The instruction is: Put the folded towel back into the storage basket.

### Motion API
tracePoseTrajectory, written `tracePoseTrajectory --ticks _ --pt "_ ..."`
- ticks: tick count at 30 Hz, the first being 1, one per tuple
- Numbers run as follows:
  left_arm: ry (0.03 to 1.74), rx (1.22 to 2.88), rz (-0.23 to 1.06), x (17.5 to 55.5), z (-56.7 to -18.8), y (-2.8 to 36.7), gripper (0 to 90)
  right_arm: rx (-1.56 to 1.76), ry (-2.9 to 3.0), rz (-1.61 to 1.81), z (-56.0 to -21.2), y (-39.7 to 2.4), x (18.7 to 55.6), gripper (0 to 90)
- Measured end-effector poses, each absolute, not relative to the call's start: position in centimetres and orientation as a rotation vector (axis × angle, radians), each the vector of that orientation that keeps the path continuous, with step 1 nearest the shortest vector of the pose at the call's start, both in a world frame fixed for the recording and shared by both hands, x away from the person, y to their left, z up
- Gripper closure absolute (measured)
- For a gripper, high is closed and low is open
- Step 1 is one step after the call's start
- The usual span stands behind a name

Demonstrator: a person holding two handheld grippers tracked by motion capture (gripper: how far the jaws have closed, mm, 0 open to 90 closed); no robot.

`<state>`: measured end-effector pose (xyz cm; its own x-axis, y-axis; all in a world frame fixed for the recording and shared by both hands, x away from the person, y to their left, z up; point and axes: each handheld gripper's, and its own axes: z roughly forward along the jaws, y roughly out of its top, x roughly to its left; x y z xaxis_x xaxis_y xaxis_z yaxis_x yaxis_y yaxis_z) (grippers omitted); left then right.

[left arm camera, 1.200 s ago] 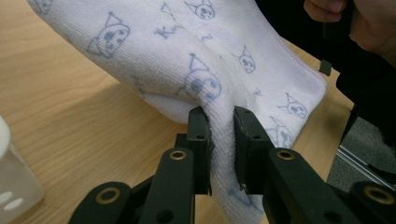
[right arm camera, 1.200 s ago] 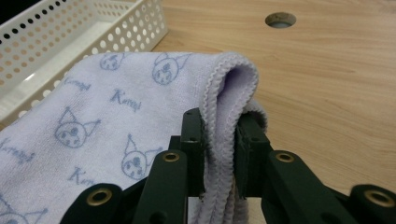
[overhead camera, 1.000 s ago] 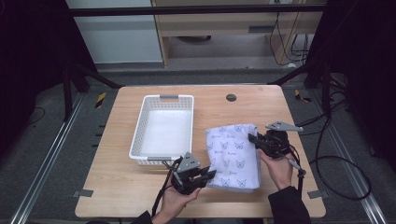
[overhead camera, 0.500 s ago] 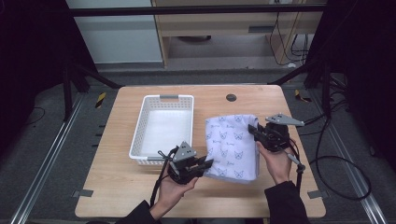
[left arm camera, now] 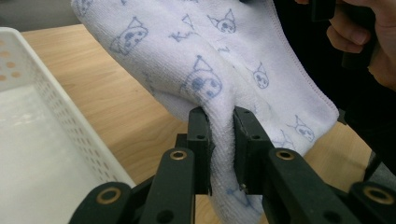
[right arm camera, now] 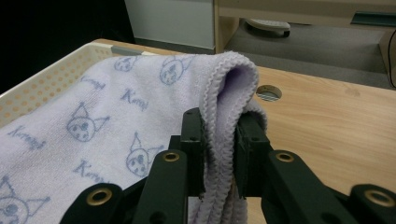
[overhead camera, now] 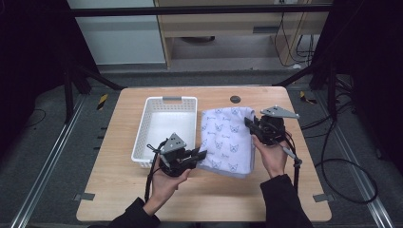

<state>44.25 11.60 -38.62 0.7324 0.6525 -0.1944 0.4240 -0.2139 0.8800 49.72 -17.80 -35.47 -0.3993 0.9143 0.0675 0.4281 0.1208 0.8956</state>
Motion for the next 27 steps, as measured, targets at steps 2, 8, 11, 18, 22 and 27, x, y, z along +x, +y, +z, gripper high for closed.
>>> tracePoseTrajectory --ticks 2,8,11,18,22,27 --pt "0.842 1.842 0.269 44.4 -38.4 12.0 77.6 1.287 1.889 1.236 -35.3 -17.4 49.9 76.3" --pt "0.865 1.820 0.297 44.8 -37.9 13.1 77.6 1.280 1.878 1.256 -34.6 -16.2 50.6 76.2" --pt "0.874 1.807 0.308 44.8 -37.6 13.6 77.7 1.271 1.880 1.248 -34.5 -15.7 50.8 76.3" --pt "0.895 1.775 0.324 45.1 -37.0 15.0 77.8 1.249 1.883 1.265 -33.6 -14.5 51.4 76.2" --pt "0.903 1.760 0.333 45.2 -36.5 15.7 77.8 1.233 1.889 1.264 -32.9 -13.6 51.7 76.2" --pt "0.924 1.745 0.348 45.3 -36.1 16.8 77.9 1.217 1.903 1.275 -32.5 -12.5 52.1 76.1"
